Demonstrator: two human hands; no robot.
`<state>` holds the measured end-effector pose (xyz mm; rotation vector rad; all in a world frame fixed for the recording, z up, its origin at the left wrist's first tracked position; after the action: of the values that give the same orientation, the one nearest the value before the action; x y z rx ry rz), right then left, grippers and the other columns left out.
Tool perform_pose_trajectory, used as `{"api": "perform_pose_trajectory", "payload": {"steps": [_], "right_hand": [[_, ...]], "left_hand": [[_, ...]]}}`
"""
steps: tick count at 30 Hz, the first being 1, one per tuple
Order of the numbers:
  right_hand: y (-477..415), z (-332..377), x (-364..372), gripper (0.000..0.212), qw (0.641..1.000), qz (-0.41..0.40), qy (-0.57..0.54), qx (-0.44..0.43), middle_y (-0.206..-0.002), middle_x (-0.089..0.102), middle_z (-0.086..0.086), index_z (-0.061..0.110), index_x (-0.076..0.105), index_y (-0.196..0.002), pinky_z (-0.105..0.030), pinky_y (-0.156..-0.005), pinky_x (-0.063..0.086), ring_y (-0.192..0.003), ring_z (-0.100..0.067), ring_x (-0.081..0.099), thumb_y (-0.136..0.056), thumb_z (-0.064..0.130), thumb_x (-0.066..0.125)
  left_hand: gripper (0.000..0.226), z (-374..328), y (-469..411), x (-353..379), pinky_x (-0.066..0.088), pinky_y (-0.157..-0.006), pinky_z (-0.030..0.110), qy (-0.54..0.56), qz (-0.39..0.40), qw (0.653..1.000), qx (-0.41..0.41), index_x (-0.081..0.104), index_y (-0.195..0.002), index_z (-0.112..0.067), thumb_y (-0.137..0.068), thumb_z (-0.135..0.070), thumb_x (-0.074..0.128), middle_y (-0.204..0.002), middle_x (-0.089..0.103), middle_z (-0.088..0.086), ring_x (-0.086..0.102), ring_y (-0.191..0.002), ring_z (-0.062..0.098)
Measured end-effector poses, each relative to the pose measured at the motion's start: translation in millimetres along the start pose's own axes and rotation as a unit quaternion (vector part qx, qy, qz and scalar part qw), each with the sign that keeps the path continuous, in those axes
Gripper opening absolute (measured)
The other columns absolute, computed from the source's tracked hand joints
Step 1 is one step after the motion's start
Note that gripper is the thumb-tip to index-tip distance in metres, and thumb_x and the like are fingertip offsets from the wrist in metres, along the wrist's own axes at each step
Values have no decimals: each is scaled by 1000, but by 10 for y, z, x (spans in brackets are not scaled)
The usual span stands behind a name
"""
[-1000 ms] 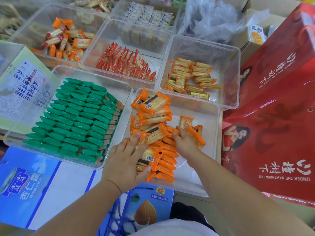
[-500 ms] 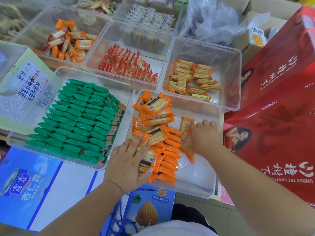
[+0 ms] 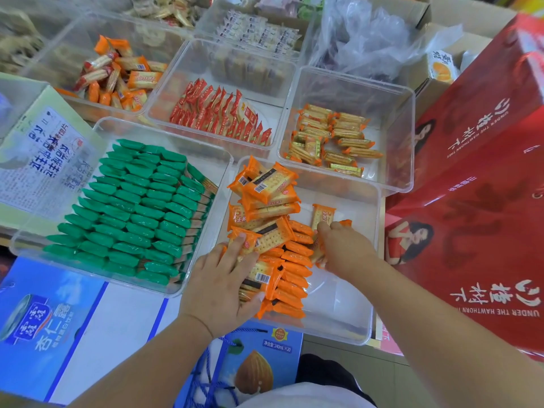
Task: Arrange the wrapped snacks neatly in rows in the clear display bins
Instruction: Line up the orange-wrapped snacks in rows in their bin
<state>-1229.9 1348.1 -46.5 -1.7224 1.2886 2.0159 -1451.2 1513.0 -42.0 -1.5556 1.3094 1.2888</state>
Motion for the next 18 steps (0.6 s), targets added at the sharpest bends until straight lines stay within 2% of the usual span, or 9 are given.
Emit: {"api": "perform_pose_trajectory", "payload": {"steps": [3, 6, 8, 10, 11, 13, 16, 18], "right_hand": [[70, -17, -81, 55, 999, 8, -33, -12, -116, 53, -7, 18, 41, -122, -33, -68, 46, -98, -29, 60, -79, 21, 75], [146, -64, -254, 51, 997, 39, -66, -11, -96, 58, -4, 19, 37, -111, -32, -63, 45, -87, -29, 63, -76, 21, 74], [207, -114, -407, 57, 993, 89, -78, -4, -86, 57, -2, 22, 32, -104, -30, -55, 44, -81, -26, 63, -71, 20, 79], [272, -167, -557, 64, 989, 126, -79, -1, -88, 57, -1, 23, 34, -109, -29, -50, 43, -78, -22, 61, -68, 23, 84], [298, -195, -630, 67, 989, 129, -76, -1, -91, 57, 0, 24, 37, -116, -30, -54, 44, -81, -22, 60, -68, 25, 84], [328, -247, -771, 74, 992, 101, -77, 6, -99, 61, -1, 27, 37, -130, -31, -62, 47, -86, -24, 60, -70, 26, 80], [276, -285, -940, 70, 994, 29, -100, 27, -113, 62, -1, 31, 37, -134, -34, -71, 54, -88, -25, 61, -74, 21, 71], [206, -281, -1008, 68, 992, -15, -112, 46, -118, 59, -2, 34, 35, -135, -41, -76, 58, -94, -28, 63, -77, 19, 67]], "left_hand": [[67, -5, -2, -9, 47, -93, 52, 0, 4, 1000, -1, 52, -141, -27, -88, -66, 46, -161, 35, 8, 48, -130, 37], [66, -5, -2, -13, 47, -94, 52, 3, 4, 1000, -2, 52, -140, -27, -87, -66, 47, -161, 35, 8, 48, -130, 37], [67, -4, -4, -9, 47, -94, 52, 4, 6, 1000, -2, 52, -141, -27, -87, -66, 47, -161, 35, 8, 48, -130, 37], [68, 0, -7, -4, 47, -94, 52, 1, 8, 1000, -4, 50, -141, -27, -86, -66, 48, -161, 34, 8, 48, -130, 37], [68, 0, -7, -1, 47, -94, 52, -1, 9, 1000, -4, 50, -141, -27, -86, -67, 48, -161, 34, 8, 48, -130, 37], [68, 1, -3, 1, 47, -94, 52, -4, 10, 1000, -4, 49, -142, -28, -86, -67, 48, -161, 33, 8, 48, -130, 37], [68, 1, 2, -7, 47, -94, 52, -5, 12, 1000, -6, 48, -142, -28, -86, -67, 47, -162, 33, 8, 48, -130, 37], [68, -5, 0, -12, 47, -94, 52, -3, 9, 1000, -5, 49, -142, -27, -86, -67, 48, -161, 34, 8, 49, -129, 37]]}}
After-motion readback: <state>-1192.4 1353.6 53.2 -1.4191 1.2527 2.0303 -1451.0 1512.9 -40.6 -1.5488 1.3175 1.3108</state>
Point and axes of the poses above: each hand's wrist, its own y-axis away from the middle knuckle, its own x-axis out of the palm, z = x × y, the point moved 2 cm from there along -y, towards the middle knuckle
